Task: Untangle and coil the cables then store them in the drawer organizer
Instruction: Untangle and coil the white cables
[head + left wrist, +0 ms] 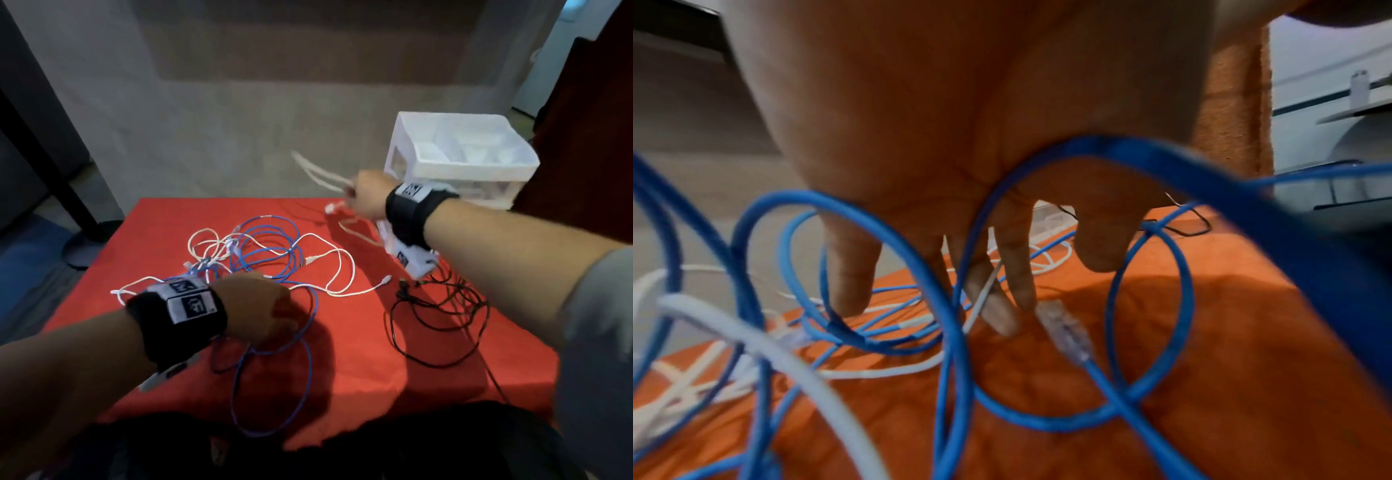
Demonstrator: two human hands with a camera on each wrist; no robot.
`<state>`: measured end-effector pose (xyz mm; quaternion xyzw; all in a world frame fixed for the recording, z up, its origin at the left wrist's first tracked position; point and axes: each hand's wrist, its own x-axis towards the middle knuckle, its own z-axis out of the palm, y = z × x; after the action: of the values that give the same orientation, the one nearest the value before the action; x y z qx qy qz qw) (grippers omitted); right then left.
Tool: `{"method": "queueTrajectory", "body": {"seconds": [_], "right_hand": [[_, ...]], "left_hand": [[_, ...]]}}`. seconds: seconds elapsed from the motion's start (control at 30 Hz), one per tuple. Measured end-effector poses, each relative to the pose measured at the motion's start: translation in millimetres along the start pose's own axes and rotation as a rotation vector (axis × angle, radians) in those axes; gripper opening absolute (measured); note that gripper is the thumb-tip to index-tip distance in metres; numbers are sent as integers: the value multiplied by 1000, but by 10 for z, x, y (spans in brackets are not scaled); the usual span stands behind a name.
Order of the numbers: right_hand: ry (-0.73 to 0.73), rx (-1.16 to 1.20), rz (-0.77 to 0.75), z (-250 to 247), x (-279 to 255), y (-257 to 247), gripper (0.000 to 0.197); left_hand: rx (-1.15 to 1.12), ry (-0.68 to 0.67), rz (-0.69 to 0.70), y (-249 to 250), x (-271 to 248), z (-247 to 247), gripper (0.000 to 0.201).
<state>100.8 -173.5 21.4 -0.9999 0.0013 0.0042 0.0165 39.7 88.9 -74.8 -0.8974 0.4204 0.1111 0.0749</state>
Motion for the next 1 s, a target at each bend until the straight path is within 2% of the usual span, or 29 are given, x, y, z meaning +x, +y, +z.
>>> {"method": "queueTrajectory", "body": {"seconds": [0.1, 0.17, 0.23, 0.3, 0.37, 0.43, 0.47, 0.5, 0.57, 0.63, 0.7, 0.8, 0.9, 1.0], "right_hand": [[-148, -55, 107, 548, 13, 38, 27], [-167, -48, 153, 691, -6, 50, 18], [-175, -49, 169, 705, -5, 57, 17], [-218, -17, 155, 666, -3, 53, 35], [-290, 56, 131, 583, -50, 30, 63], [-344, 119, 109, 461, -164, 6, 89], [-355, 116, 89, 389, -239, -12, 95], [-331, 95, 60, 308, -317, -27, 92], [-186, 133, -49, 122, -514, -104, 68], [-36, 433, -158, -57, -716, -206, 45], [-12, 760, -222, -238, -941, -306, 39], [-24, 818, -362, -455, -1216, -408, 29], [49, 871, -348, -624, -1309, -408, 23], [230, 977, -238, -873, -1390, -316, 23]], "left_hand": [[-38, -53, -8, -199, -157, -102, 49], [-54, -56, -23, -285, -257, -160, 38], [-120, -1, -50, -322, -327, -204, 37], [-238, 157, -36, -297, -350, -226, 39], [-460, 336, -37, -243, -344, -267, 33], [-660, 464, -84, -164, -314, -360, 36], [-731, 528, -107, -103, -305, -442, 31], [-778, 597, -124, -48, -301, -533, 20], [-858, 699, -146, 57, -325, -706, 10], [-915, 758, -140, 134, -344, -854, 12], [-957, 807, -128, 215, -359, -999, 13], [-973, 846, -89, 340, -390, -1205, 14], [-844, 874, -35, 407, -462, -1356, 16], [-747, 848, -66, 362, -558, -1369, 22]]}}
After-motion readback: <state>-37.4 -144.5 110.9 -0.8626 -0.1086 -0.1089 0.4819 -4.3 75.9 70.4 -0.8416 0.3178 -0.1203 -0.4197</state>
